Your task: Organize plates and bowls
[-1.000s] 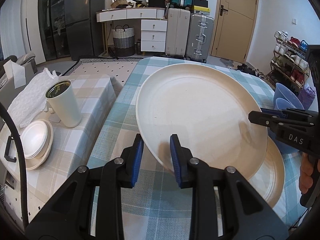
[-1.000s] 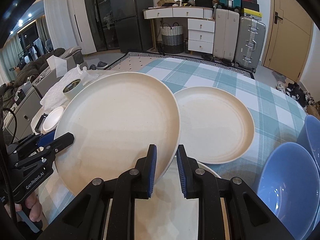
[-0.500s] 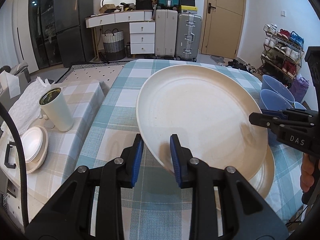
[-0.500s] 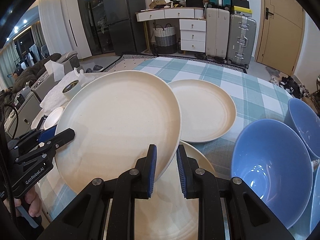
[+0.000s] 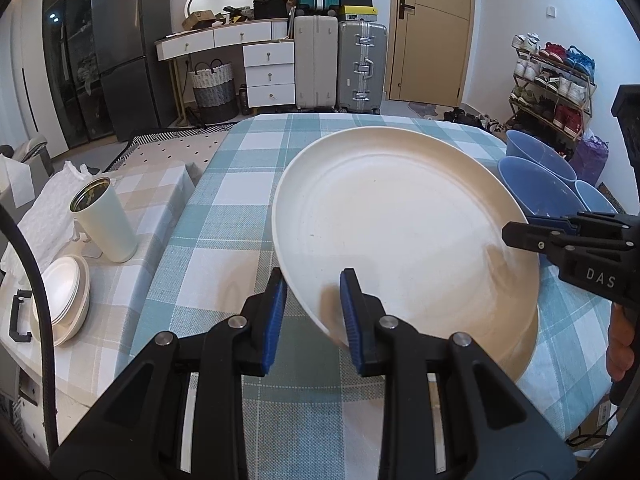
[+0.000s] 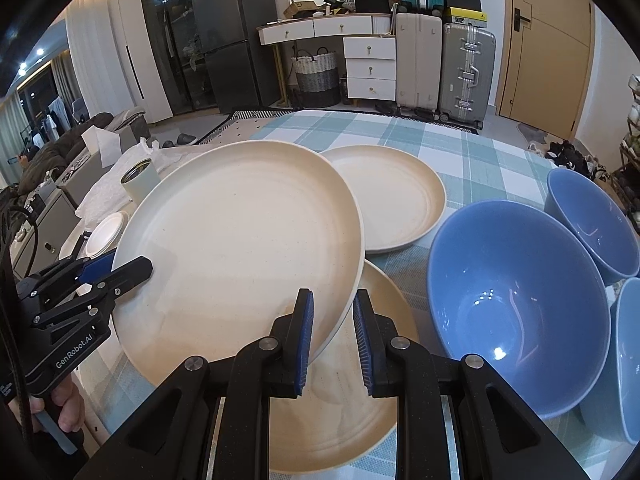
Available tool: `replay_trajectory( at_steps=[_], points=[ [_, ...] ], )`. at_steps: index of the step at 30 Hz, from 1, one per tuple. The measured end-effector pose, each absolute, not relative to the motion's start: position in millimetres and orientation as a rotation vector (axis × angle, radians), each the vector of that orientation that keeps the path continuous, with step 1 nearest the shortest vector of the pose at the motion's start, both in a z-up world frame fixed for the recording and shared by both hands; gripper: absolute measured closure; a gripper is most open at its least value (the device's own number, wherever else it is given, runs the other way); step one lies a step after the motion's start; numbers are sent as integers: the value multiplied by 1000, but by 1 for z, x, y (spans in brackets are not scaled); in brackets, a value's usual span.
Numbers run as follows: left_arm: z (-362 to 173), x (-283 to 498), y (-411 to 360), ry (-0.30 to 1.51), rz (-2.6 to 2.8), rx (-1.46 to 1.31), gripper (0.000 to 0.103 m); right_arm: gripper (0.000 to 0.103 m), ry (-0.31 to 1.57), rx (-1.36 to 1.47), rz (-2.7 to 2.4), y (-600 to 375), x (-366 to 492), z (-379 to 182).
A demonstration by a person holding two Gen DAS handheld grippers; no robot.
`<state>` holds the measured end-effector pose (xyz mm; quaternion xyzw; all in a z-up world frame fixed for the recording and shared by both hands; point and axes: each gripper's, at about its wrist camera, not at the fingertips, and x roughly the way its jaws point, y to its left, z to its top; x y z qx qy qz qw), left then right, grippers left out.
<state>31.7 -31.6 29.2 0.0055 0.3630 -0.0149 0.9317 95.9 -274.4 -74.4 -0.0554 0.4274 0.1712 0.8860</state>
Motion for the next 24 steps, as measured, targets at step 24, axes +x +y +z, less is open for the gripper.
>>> replay_trajectory(
  at_steps=[24],
  points=[
    [8,25,-61,788,-103,95,79,82,928,-135,269,-300,59,-94]
  ],
)
